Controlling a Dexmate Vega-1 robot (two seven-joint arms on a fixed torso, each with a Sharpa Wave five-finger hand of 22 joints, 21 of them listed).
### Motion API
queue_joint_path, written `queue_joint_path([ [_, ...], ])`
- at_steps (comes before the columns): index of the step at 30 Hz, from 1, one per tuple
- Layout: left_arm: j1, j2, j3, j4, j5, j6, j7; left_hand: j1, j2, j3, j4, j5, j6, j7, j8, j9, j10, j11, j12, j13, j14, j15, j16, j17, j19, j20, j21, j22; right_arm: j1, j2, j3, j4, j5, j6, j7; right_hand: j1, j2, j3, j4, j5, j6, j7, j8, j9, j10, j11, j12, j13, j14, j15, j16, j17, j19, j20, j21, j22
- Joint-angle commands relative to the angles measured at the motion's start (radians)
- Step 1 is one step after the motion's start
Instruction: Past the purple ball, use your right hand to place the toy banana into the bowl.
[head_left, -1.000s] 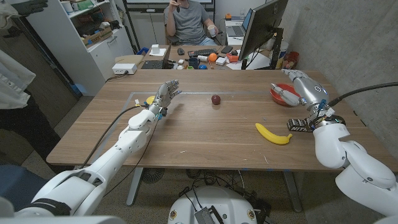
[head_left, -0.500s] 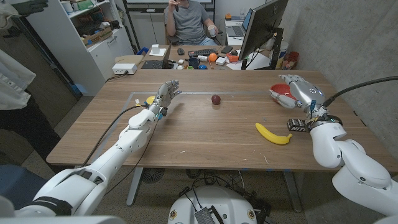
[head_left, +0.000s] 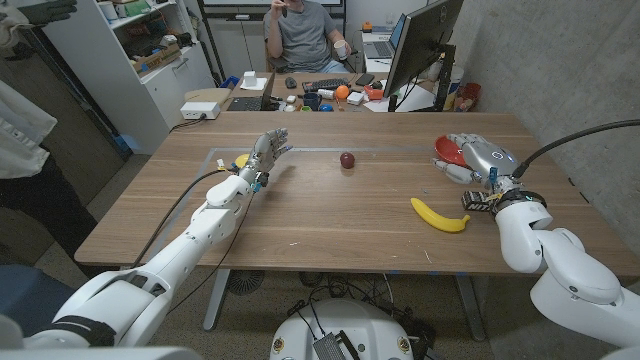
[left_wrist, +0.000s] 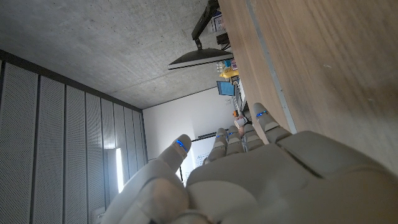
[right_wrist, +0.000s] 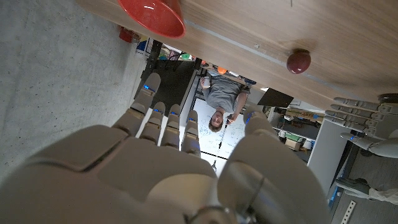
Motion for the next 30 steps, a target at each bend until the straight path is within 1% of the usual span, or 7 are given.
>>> queue_joint_path([
  [1,0.01,0.004,-0.001,-0.014,0.0,0.007,0.006,-0.006,0.107,0.003,0.001,0.004,0.002,0.004,-0.002,0.004,0.004,0.003,0.0,0.003,-0.002,0.002,0.001,0.001,0.005,0.009,-0.003,0.005,0.056,-0.056,-0.099,-0.005,0.004,-0.108,0.022,0.012,0.0,0.0,-0.006,-0.006,0.01,-0.002,-0.002,0.004,0.005,0.0,0.0,0.005,0.011,-0.003,0.001,0.003,0.007,0.009,-0.005,0.004],
  [7,0.009,0.004,-0.001,-0.01,-0.003,0.01,0.005,-0.006,0.107,0.003,0.001,0.004,0.002,0.003,-0.002,0.004,0.004,0.003,-0.001,0.003,-0.002,0.002,0.001,0.001,0.005,0.009,-0.004,0.005,0.087,-0.072,-0.144,-0.008,0.032,-0.142,0.03,0.016,0.0,0.0,-0.009,-0.008,0.021,-0.003,0.002,0.004,0.019,0.002,0.005,0.005,0.023,-0.009,0.006,0.004,0.009,0.011,-0.01,0.004],
  [10,0.007,0.003,0.0,-0.004,-0.002,0.009,0.003,-0.006,0.107,0.003,0.001,0.004,0.002,0.004,-0.002,0.004,0.003,0.003,-0.001,0.003,-0.002,0.002,0.001,0.001,0.005,0.009,-0.005,0.005,0.117,-0.084,-0.19,-0.008,0.025,-0.171,0.046,0.02,0.0,0.001,-0.012,-0.008,0.026,-0.003,0.004,0.004,0.027,0.003,0.008,0.005,0.035,-0.017,0.01,0.005,0.015,0.014,-0.013,0.004],
  [16,-0.002,-0.002,0.001,0.011,-0.003,0.005,-0.007,-0.006,0.107,0.002,0.001,0.004,0.002,0.004,-0.002,0.004,0.004,0.004,-0.001,0.003,-0.002,0.002,0.0,0.001,0.005,0.009,-0.006,0.005,0.159,-0.104,-0.24,-0.011,0.047,-0.196,0.063,0.028,-0.002,0.002,-0.017,-0.009,0.027,-0.002,0.003,0.004,0.031,0.001,0.009,0.005,0.043,-0.019,0.012,0.005,0.022,0.015,-0.014,0.004],
  [20,-0.007,-0.007,0.003,0.024,-0.002,0.002,-0.01,-0.007,0.107,0.002,0.001,0.004,0.002,0.004,-0.002,0.004,0.003,0.004,-0.001,0.003,-0.002,0.002,0.0,0.001,0.006,0.009,-0.006,0.005,0.194,-0.109,-0.29,-0.011,0.04,-0.222,0.073,0.036,-0.007,0.002,-0.023,-0.009,0.025,-0.001,0.001,0.004,0.032,0.001,0.008,0.006,0.052,-0.019,0.014,0.004,0.027,0.014,-0.017,0.004],
  [26,-0.01,-0.008,0.003,0.032,-0.003,0.0,-0.015,-0.007,0.106,0.002,0.001,0.004,0.001,0.004,-0.002,0.004,0.003,0.004,-0.001,0.004,-0.002,0.002,0.0,0.001,0.006,0.009,-0.007,0.006,0.215,-0.118,-0.316,-0.014,0.06,-0.234,0.061,0.046,-0.012,0.001,-0.03,-0.009,0.023,0.0,0.0,0.004,0.035,-0.001,0.009,0.006,0.059,-0.019,0.015,0.004,0.035,0.015,-0.02,0.004],
  [30,-0.01,-0.008,0.002,0.032,-0.003,0.0,-0.014,-0.007,0.107,0.002,0.001,0.004,0.001,0.004,-0.002,0.004,0.003,0.005,-0.001,0.004,-0.002,0.002,0.0,0.001,0.006,0.009,-0.008,0.006,0.245,-0.12,-0.355,-0.012,0.053,-0.245,0.071,0.051,-0.017,0.0,-0.033,-0.009,0.023,0.0,0.0,0.004,0.036,-0.002,0.009,0.006,0.061,-0.019,0.014,0.004,0.039,0.012,-0.021,0.004],
])
